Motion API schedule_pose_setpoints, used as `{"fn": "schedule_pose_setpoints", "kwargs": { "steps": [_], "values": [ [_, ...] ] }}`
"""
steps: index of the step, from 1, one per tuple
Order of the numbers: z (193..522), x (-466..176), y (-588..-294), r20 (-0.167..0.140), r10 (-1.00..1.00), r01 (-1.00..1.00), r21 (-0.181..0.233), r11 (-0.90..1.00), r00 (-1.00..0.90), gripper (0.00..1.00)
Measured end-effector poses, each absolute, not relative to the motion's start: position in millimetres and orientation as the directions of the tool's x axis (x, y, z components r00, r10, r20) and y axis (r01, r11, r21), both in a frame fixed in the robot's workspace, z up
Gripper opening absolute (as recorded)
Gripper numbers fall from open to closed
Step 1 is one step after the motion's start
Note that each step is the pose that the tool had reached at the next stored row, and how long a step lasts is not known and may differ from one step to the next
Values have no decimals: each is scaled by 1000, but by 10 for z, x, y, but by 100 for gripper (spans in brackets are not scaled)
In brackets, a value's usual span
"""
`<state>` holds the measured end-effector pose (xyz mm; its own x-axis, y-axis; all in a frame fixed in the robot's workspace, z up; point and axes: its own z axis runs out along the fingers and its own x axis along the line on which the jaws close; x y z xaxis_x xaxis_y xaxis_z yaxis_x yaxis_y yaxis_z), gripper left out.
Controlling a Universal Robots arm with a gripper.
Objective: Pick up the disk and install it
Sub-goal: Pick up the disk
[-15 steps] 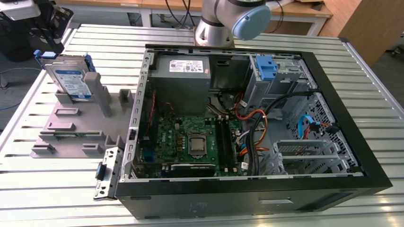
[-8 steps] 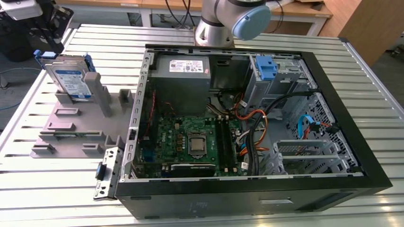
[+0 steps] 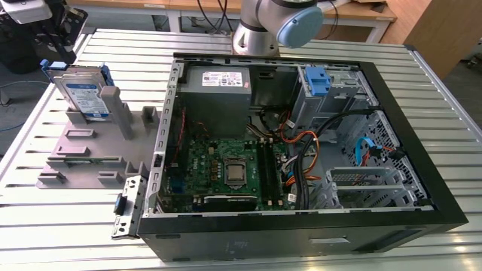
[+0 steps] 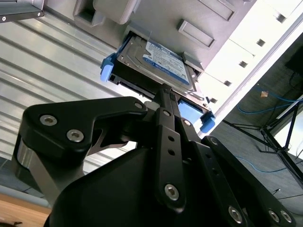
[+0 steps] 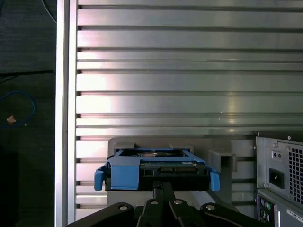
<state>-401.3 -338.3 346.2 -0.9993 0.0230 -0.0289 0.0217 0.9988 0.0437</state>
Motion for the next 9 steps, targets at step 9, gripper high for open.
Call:
{"fn": "schedule_pose_setpoints", "kwargs": {
  "steps": [9],
  "values": [
    [3462, -4013, -3383, -29, 23, 22, 44, 999, -999, 11]
  ]
}}
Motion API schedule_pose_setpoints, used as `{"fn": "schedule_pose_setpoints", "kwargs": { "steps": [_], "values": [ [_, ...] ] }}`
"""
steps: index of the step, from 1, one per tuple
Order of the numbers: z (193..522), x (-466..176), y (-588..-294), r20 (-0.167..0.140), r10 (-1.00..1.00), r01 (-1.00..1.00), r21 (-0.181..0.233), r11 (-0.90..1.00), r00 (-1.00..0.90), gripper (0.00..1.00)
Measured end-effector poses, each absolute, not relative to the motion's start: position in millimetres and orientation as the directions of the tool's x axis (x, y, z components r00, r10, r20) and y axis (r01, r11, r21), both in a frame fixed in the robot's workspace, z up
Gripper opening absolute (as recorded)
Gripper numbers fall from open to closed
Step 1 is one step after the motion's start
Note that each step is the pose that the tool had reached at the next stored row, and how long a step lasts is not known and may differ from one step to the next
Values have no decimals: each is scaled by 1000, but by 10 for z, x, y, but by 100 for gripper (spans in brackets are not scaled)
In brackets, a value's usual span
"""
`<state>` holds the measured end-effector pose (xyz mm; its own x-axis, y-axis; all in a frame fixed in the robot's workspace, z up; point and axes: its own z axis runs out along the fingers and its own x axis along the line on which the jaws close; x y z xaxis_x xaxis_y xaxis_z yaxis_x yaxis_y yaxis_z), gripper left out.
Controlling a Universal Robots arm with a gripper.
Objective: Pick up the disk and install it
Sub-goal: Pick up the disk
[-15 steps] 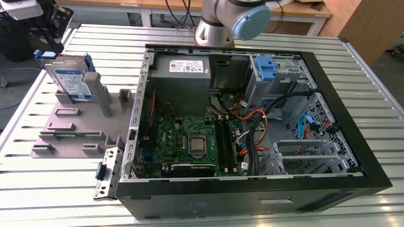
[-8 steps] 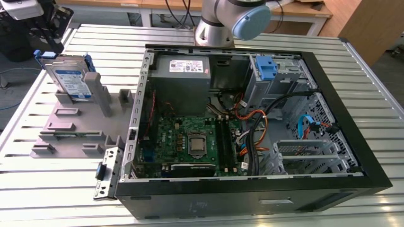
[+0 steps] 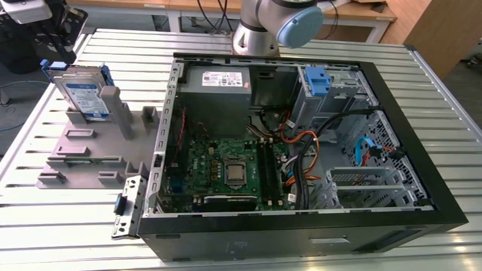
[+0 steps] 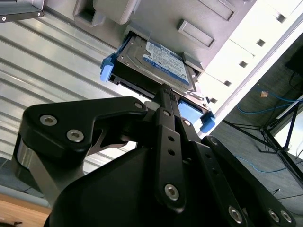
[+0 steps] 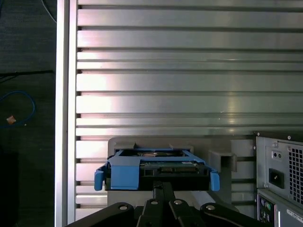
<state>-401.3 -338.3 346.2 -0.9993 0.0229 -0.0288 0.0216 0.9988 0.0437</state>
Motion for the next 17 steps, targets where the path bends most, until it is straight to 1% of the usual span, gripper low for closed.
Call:
{"fn": "schedule_pose_setpoints", "kwargs": {
  "steps": [17],
  "values": [
    [3462, -4013, -3383, -30, -62, -63, 44, 997, -998, 11]
  ]
}}
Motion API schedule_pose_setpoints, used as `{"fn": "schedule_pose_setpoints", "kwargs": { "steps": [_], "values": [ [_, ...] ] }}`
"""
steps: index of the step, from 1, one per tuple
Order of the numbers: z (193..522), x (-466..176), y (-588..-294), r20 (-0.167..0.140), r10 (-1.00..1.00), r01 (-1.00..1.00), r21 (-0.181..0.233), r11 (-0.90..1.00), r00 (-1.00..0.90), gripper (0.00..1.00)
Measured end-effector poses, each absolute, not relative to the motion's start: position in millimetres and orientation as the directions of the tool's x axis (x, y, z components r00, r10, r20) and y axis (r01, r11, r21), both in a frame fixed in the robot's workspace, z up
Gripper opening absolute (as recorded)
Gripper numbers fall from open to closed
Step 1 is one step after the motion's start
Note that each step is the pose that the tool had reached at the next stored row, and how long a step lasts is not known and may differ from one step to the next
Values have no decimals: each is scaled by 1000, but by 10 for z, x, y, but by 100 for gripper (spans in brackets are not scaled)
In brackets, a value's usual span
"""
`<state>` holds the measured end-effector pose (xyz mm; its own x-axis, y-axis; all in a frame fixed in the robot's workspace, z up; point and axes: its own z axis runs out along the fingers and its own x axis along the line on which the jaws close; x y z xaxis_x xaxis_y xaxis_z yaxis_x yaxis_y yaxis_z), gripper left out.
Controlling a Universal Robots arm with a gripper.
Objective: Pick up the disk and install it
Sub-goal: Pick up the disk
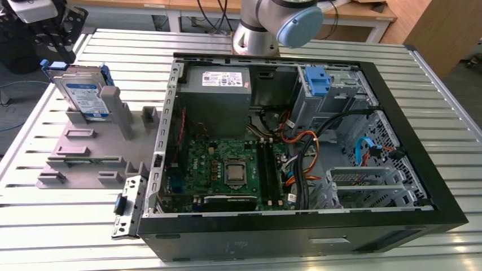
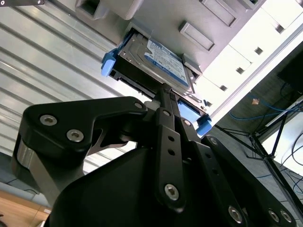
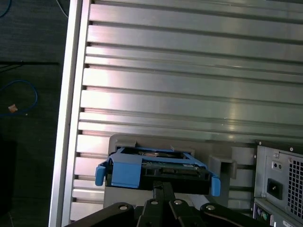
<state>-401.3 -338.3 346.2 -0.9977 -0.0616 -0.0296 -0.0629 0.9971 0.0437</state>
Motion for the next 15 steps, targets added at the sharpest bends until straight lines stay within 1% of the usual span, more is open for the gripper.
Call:
{"fn": "schedule_pose_setpoints", "kwargs": {
  "steps": [15],
  "values": [
    [3462, -4013, -3383, -30, -89, -90, 44, 995, -996, 11]
  ]
}}
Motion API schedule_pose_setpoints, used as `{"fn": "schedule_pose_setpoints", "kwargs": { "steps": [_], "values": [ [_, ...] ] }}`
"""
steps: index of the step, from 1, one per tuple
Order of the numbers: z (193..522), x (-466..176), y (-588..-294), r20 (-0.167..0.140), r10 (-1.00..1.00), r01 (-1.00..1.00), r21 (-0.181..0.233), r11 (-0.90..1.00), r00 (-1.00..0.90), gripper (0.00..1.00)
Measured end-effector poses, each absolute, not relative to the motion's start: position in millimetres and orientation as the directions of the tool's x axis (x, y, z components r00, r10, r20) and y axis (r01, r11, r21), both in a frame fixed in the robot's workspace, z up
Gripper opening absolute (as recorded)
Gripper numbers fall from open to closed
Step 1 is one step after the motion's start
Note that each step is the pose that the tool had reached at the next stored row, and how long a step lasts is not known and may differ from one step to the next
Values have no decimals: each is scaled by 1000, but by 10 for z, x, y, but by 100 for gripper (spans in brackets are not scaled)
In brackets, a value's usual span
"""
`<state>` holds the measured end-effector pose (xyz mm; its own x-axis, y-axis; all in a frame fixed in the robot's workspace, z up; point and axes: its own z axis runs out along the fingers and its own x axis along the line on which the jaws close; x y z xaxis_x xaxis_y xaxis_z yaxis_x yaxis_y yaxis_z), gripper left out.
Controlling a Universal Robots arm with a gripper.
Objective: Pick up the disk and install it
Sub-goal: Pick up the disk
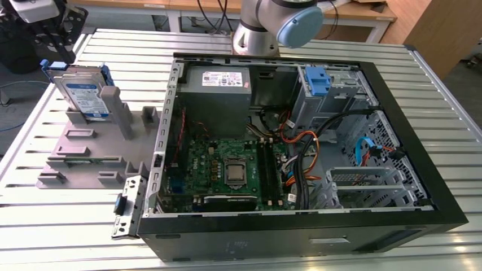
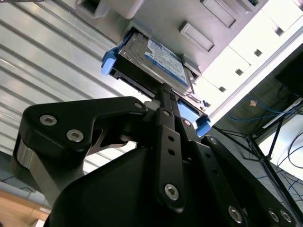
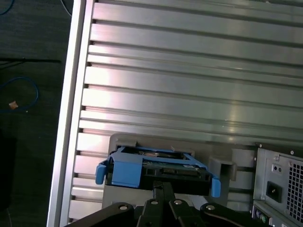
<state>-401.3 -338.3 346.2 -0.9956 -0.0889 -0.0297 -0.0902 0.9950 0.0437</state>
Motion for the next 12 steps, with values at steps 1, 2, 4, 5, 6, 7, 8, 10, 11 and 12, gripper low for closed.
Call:
{"fn": "schedule_pose_setpoints", "kwargs": {
  "steps": [1, 2, 4, 5, 6, 7, 8, 10, 11, 12],
  "values": [
    [3462, -4013, -3383, -30, -97, -99, 44, 994, -995, 11],
    [3462, -4013, -3383, -30, -106, -107, 44, 993, -994, 11],
    [3462, -4013, -3383, -30, -121, -122, 44, 992, -992, 11],
    [3462, -4013, -3383, -30, -122, -124, 44, 991, -992, 11],
    [3462, -4013, -3383, -30, -122, -124, 44, 991, -992, 11],
    [3462, -4013, -3383, -30, -123, -124, 44, 991, -992, 11],
    [3462, -4013, -3383, -30, -123, -124, 44, 991, -992, 11],
    [3462, -4013, -3383, -30, -123, -124, 44, 991, -992, 11],
    [3462, -4013, -3383, -30, -123, -124, 44, 991, -992, 11],
    [3462, -4013, -3383, -30, -123, -124, 44, 991, -992, 11]
  ]
}}
